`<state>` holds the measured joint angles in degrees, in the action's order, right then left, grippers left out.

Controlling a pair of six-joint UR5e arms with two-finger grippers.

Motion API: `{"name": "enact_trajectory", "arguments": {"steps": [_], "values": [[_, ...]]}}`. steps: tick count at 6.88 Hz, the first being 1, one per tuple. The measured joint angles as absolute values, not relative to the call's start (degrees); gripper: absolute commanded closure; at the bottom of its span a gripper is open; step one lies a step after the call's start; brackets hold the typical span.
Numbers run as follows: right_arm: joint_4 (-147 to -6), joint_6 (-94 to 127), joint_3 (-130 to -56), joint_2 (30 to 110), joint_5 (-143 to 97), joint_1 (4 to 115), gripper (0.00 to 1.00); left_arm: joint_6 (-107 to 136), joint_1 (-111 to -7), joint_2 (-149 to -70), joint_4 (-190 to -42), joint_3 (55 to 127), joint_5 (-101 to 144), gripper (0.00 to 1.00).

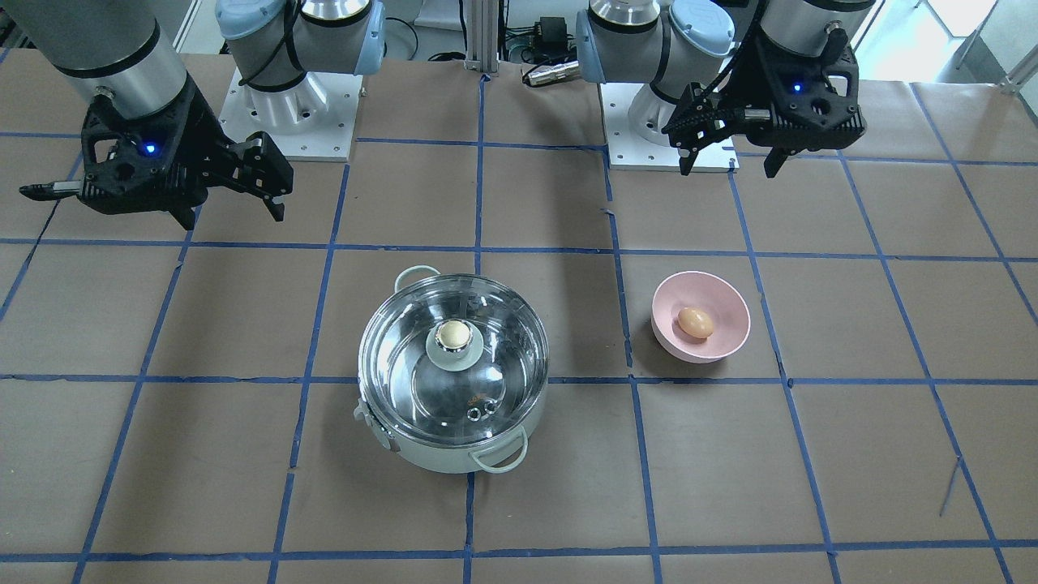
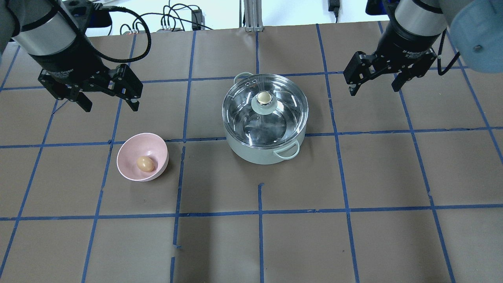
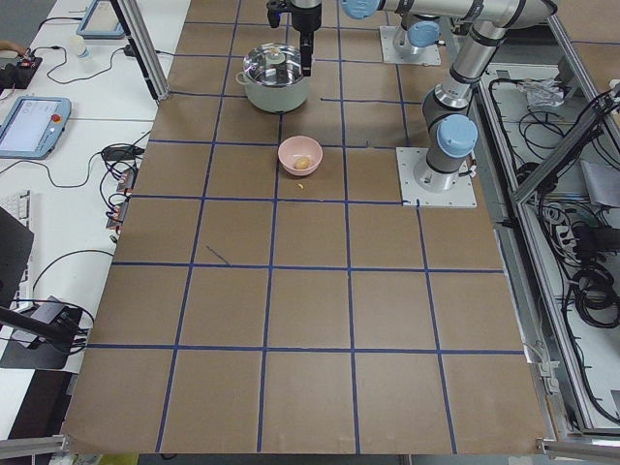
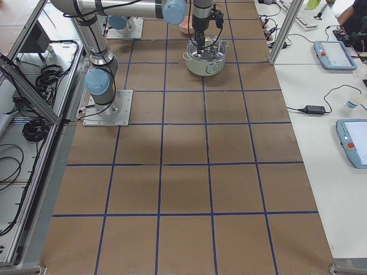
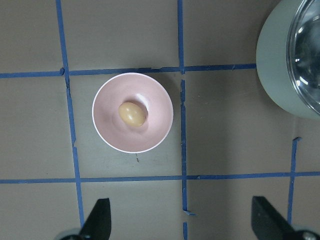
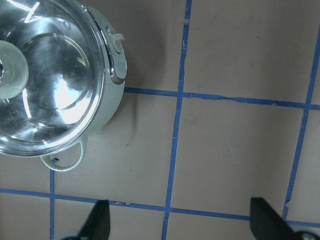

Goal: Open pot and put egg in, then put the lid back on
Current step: 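Move the right gripper toward the glass lid knob on the pot, then grasp the lid knob with the right gripper while the left gripper nears the bowl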

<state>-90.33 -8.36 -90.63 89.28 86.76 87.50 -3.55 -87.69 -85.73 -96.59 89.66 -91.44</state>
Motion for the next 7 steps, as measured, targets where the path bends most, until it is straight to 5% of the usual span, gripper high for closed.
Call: {"name": "enact_trajectory", "arguments": {"steps": [7], "values": [[-96.41, 3.47, -90.20, 85.63, 86.01, 97.10, 0.00, -6.32, -85.96, -86.14, -94.20, 93.16, -91.29, 0.00]]}}
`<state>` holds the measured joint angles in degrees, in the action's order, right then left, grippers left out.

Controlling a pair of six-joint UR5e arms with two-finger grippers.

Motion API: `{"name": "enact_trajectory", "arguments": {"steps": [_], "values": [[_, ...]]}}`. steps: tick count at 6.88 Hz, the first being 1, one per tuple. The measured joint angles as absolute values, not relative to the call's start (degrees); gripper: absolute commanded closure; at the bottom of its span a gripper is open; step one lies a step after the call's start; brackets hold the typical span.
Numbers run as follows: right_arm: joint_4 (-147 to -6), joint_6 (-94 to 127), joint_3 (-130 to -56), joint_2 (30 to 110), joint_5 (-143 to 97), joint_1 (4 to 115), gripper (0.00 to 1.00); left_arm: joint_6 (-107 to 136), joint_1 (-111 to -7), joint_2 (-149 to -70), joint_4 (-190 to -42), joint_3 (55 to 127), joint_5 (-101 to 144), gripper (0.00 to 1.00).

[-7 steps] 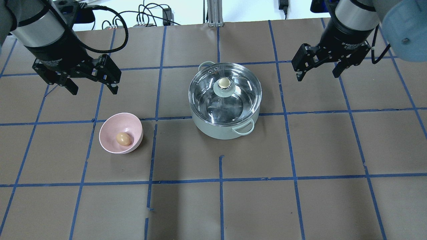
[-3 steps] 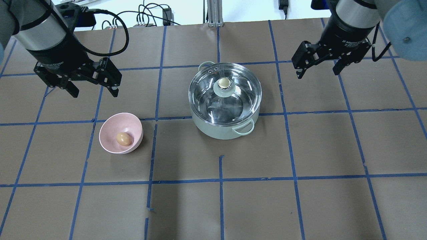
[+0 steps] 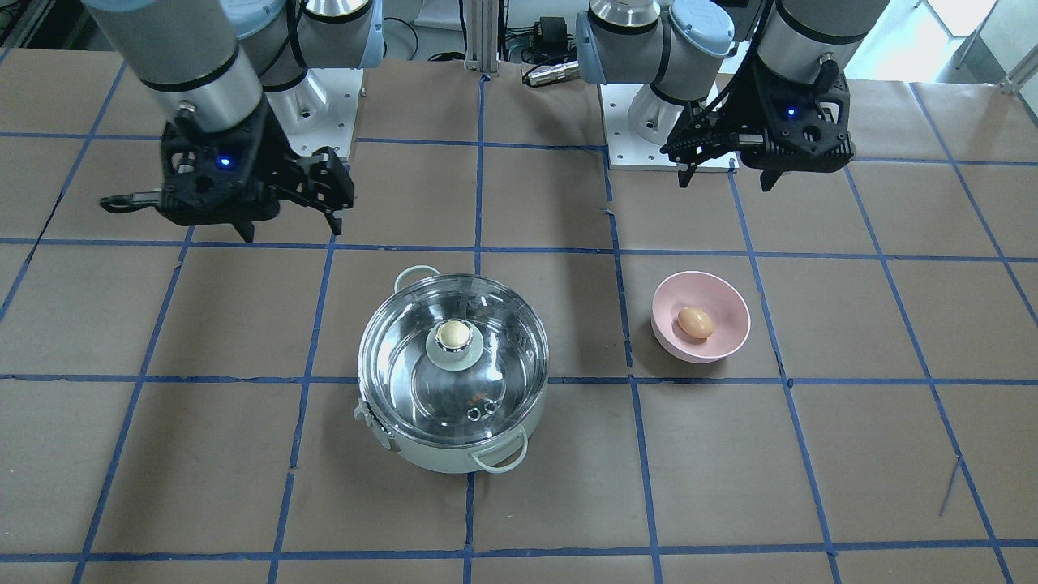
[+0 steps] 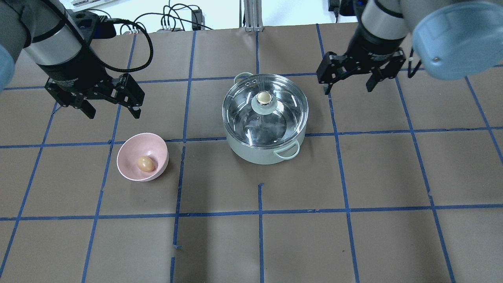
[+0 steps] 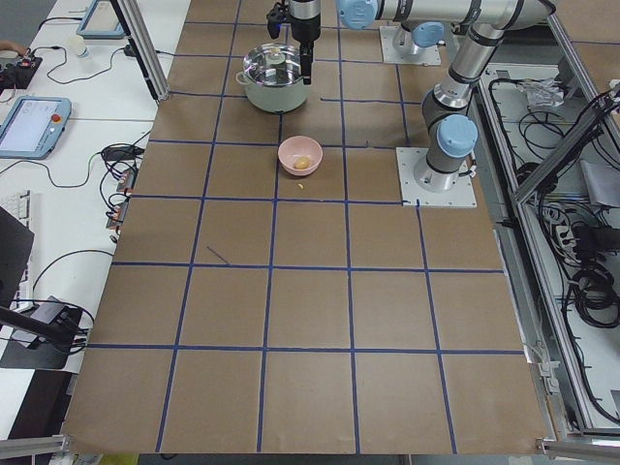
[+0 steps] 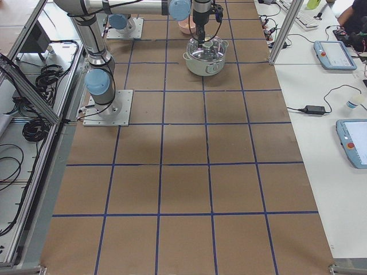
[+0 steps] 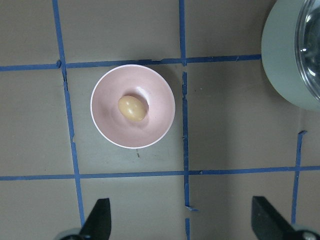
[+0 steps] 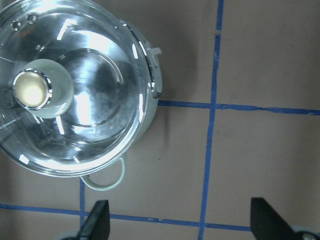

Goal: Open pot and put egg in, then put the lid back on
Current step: 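Grasp the lid knob with the right gripper while the left gripper nears the bowl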

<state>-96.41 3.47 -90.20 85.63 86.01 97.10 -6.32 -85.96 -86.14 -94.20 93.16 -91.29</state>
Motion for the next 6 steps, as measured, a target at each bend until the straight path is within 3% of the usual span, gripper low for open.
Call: {"name": "enact_trajectory", "arguments": {"steps": [2, 6], "values": [[-104.94, 13.37, -89.91, 80.18, 85.94, 104.68, 0.00, -7.29, -81.69, -86.31, -92.14, 95.71, -91.35, 0.01], [-115.61, 17.24, -89.86, 72.28, 85.00, 108.46, 0.08, 4.89, -79.54, -89.02, -75.62, 105.56, -91.43, 0.01]]}}
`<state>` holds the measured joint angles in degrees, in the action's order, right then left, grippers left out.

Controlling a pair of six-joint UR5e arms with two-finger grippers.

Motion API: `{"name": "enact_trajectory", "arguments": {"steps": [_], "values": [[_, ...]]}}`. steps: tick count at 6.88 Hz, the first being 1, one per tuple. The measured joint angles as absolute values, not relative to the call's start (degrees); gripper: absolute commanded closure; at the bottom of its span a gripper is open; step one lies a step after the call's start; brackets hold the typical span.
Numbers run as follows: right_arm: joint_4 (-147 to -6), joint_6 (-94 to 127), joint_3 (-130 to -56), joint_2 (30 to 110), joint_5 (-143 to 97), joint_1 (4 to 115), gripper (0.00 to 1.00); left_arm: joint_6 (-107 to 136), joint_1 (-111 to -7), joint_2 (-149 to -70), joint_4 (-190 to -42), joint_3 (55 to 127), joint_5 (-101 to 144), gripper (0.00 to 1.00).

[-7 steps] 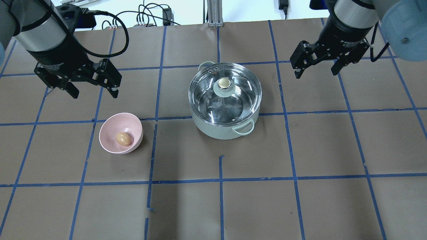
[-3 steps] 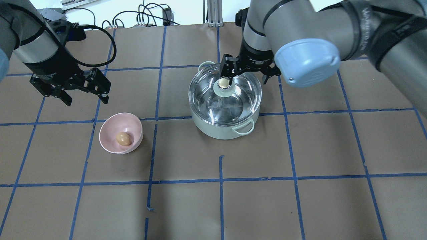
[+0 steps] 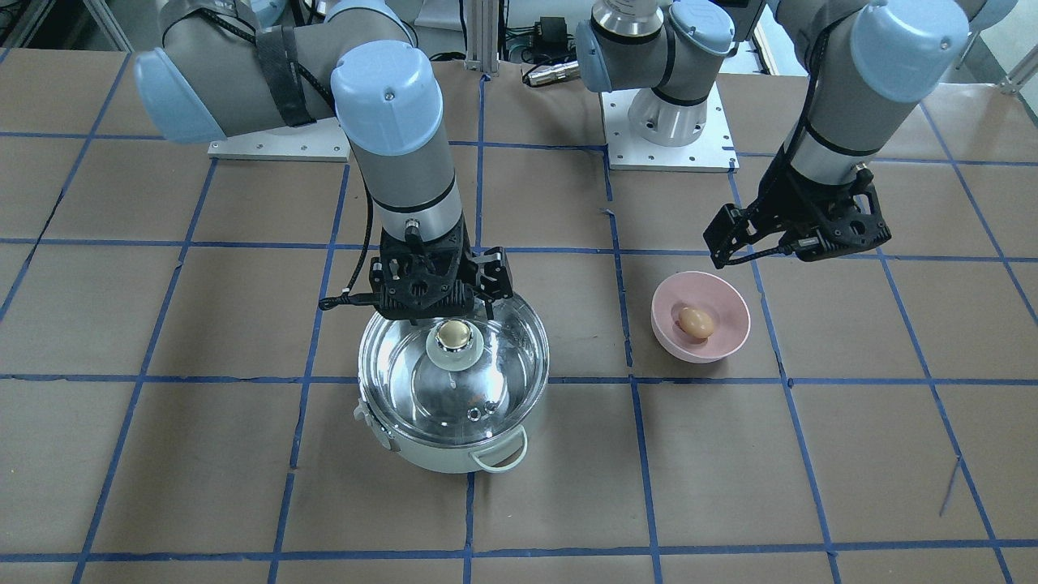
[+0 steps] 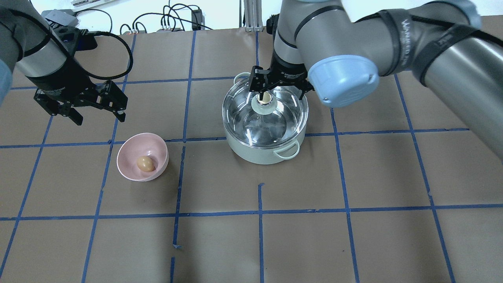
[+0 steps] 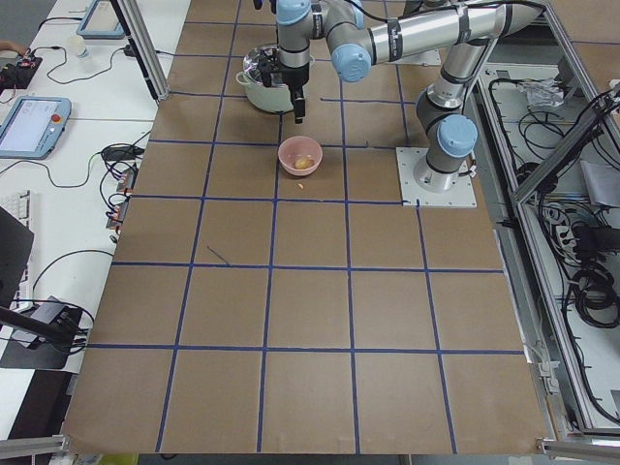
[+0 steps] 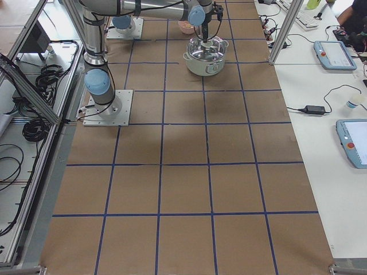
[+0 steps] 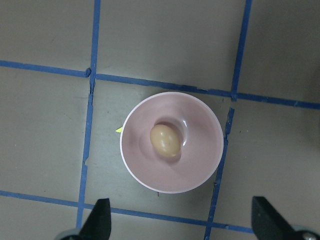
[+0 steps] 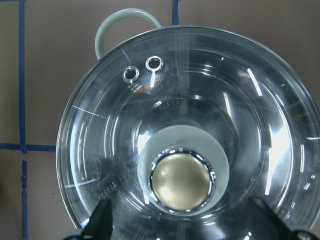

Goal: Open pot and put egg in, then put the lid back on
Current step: 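Grasp the lid knob with the right gripper while the left gripper nears the bowl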

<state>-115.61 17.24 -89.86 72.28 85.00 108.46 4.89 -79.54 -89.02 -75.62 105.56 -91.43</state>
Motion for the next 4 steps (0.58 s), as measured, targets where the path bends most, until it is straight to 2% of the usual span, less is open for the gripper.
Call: {"name": "enact_trajectory", "arguments": {"steps": [1, 4], "values": [[-116.74, 16.97, -89.84, 71.37, 84.99, 108.51, 0.14, 9.90, -79.50, -89.96, -72.00, 108.02, -91.41, 0.01], [-117.98, 16.64, -89.88, 70.77, 85.07, 108.47, 0.52, 24.22, -79.43, -92.67, -65.25, 113.19, -91.41, 0.01]]}}
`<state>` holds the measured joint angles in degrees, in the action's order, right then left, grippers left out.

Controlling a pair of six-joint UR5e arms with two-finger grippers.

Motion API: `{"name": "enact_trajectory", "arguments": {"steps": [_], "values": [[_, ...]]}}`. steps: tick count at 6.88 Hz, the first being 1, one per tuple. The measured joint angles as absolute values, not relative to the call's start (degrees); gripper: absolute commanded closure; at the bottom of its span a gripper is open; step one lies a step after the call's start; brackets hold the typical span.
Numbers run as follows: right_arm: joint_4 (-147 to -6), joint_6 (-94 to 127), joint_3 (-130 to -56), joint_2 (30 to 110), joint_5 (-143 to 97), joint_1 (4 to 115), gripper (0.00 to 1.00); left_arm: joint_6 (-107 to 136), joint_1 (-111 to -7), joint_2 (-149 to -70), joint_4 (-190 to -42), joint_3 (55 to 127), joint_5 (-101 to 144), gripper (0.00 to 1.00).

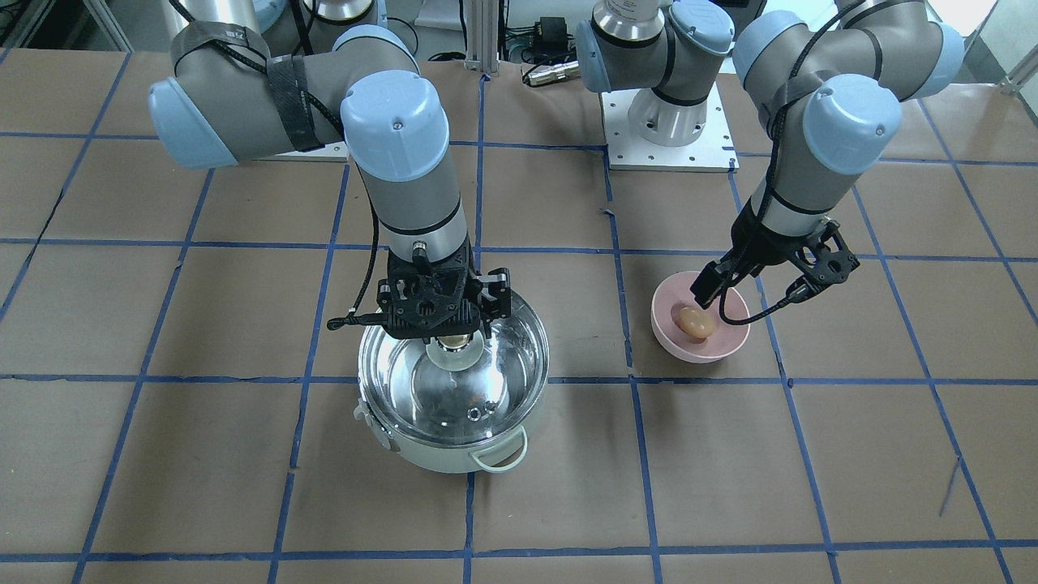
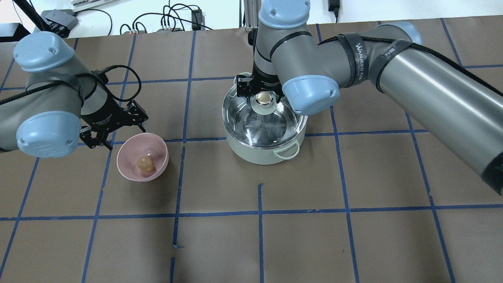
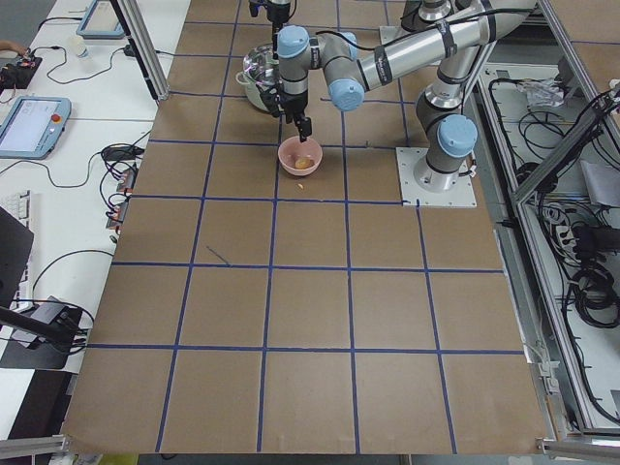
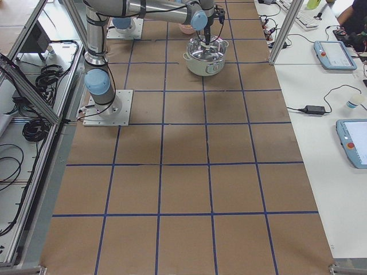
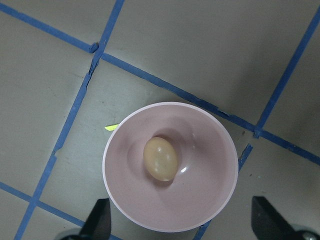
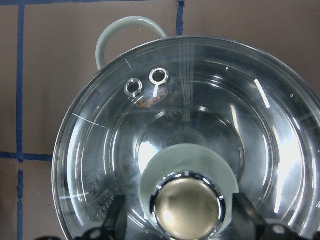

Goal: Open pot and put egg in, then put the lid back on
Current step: 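Grasp the lid knob with the right gripper while the left gripper nears the bowl, then lift the glass lid off the pot and set it down farther from the pot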

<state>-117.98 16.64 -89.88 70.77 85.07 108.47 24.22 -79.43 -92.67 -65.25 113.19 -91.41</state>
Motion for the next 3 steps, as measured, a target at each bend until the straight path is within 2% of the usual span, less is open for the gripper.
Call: {"name": "enact_trajectory", "arguments": {"steps": [1, 3], "values": [[-118.02, 16.48, -89.88, 70.80, 85.19, 108.46, 0.62, 27.73, -79.32, -93.04, -62.71, 115.12, -91.41, 0.01], [-117.95, 14.69, -89.63, 70.92, 85.83, 108.27, 0.65, 30.66, -78.68, -93.60, -54.07, 120.21, -91.35, 0.01]]}}
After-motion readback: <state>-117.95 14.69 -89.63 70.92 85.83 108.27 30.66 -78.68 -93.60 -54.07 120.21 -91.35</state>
